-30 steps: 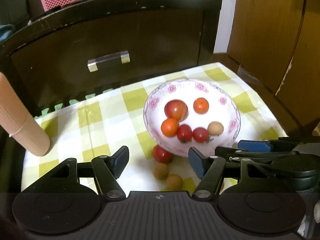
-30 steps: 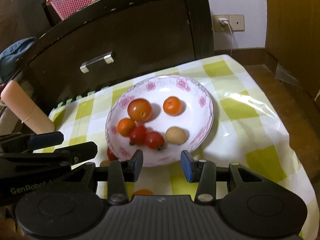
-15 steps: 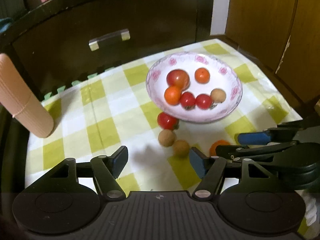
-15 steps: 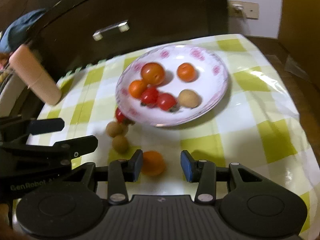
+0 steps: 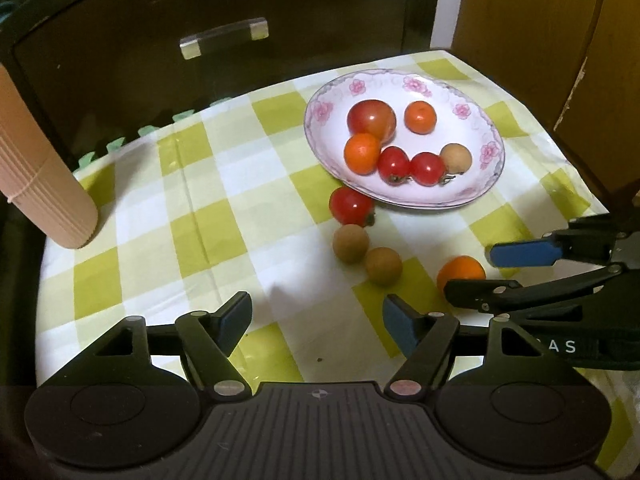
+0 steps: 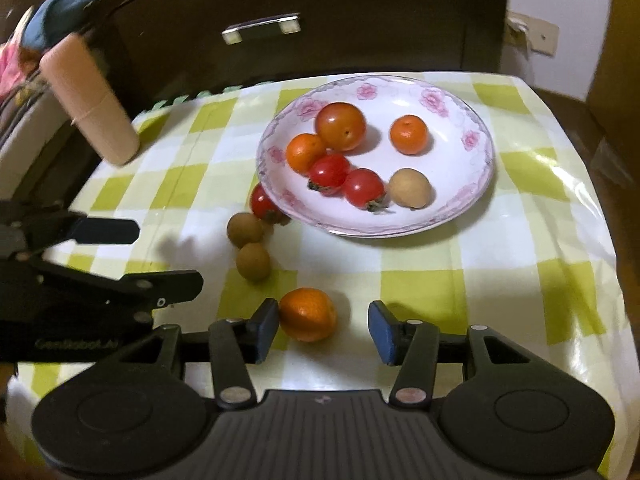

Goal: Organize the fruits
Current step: 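Grasp a tangerine with the right gripper while the left gripper grasps a brown fruit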

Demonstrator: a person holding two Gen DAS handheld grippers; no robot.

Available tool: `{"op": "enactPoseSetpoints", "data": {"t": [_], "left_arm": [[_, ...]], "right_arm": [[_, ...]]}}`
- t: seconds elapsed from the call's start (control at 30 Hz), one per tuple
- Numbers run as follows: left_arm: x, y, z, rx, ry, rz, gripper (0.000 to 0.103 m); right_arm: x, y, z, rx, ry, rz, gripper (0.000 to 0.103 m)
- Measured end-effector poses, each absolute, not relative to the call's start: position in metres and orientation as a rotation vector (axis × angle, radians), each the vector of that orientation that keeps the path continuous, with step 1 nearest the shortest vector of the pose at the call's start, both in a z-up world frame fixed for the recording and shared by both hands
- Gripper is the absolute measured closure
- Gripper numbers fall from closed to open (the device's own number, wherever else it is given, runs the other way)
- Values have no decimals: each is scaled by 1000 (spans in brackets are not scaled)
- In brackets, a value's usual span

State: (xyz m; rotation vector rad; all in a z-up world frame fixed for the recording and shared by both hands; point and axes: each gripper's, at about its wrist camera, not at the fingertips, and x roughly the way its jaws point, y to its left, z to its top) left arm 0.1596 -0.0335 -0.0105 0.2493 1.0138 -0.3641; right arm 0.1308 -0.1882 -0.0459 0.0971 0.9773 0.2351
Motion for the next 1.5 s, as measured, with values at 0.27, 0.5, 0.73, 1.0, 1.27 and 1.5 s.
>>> {"op": "enactPoseSetpoints", "data": {"t": [0.27,0.5,0.73,1.0,1.27,1.5], "left_arm": [[162,-33,-15,265,1035,-374,24],[165,-38,-19,247,1035,-399,22],[170,-50,-29,150,1039,-438,30],[172,-63,-42,85,1019,-373,31],[160,-81,-47,125,941,-265,31],[160,-78,-42,112,935,-243,61]], "right_arm": [[144,-186,-53,126,1004,250,56],[139,-187,-54,97,1012,243,70],[122,-208,-53,131,1005,227,71],[115,-223,-53,185,1003,212,71],[113,-238,-55,232,1007,200,71],[110,-241,-56,241,1008,196,71]]}}
